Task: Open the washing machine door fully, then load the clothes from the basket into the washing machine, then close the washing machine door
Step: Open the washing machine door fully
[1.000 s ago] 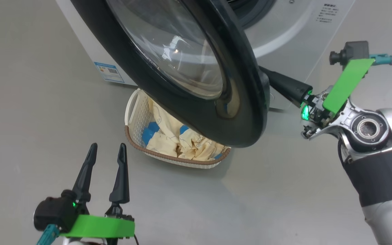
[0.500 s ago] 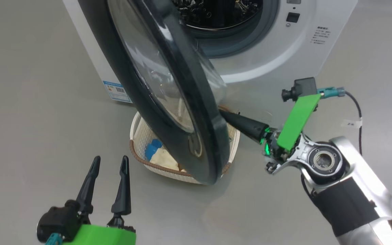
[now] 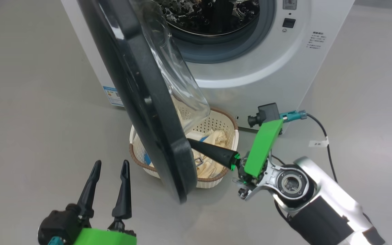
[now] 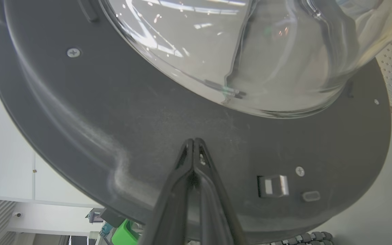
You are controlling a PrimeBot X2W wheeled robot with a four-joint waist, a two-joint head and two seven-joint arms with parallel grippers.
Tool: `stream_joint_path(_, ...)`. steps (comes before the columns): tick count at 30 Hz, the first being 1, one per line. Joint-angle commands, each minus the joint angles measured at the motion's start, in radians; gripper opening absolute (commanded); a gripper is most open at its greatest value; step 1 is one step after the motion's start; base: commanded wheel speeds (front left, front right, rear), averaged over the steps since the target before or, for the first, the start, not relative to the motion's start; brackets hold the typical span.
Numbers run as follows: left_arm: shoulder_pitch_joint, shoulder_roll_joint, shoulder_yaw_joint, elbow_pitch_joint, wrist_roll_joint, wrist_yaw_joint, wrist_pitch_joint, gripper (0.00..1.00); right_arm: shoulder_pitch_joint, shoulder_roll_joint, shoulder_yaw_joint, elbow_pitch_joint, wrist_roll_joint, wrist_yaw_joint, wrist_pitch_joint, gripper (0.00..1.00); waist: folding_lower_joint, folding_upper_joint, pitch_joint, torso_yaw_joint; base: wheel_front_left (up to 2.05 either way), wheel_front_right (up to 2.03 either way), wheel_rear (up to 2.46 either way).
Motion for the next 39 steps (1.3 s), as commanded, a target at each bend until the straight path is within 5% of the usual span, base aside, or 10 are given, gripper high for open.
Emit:
stream_joint_path(1, -0.014, 0.008, 0.026, -0.034, -0.008, 0.0, -0.007, 1.0, -0.028, 0.03, 0.035, -0.027, 0.014, -0.003, -0.021, 0.0, 0.0001, 0.0, 0.002, 0.005, 0.0, 0.0, 0.0)
stream_joint_path(21, -0.015, 0.008, 0.041, -0.032, -0.002, 0.0, -0.007, 1.0, -0.081, 0.02, 0.142, -0.024, 0.021, -0.003, -0.131, 0.0, 0.0001, 0.0, 0.0, 0.003, 0.0, 0.0, 0.0)
stream_joint_path(23, -0.012, 0.008, 0.045, -0.031, 0.003, 0.0, -0.007, 1.0, -0.082, 0.001, 0.146, -0.036, -0.004, -0.003, -0.15, 0.28, 0.0001, 0.0, -0.005, -0.004, 0.0, 0.0, 0.0)
stream_joint_path(26, -0.007, 0.008, 0.051, -0.029, 0.01, 0.0, -0.007, 1.0, -0.082, -0.036, 0.154, -0.062, -0.04, -0.003, -0.194, 0.44, 0.0001, 0.0, -0.011, -0.014, 0.0, 0.0, 0.0)
stream_joint_path(30, -0.001, 0.01, 0.056, -0.028, 0.016, 0.0, -0.007, 1.0, -0.086, -0.1, 0.177, -0.095, -0.102, -0.003, -0.295, 1.0, 0.0001, 0.0, -0.018, -0.024, 0.0, 0.0, 0.0)
stream_joint_path(39, 0.022, 0.019, 0.063, -0.022, 0.019, 0.0, -0.007, 1.0, -0.1, -0.281, 0.294, -0.013, -0.371, -0.003, -0.706, 1.0, 0.0001, 0.0, -0.045, -0.045, 0.0, 0.0, 0.0)
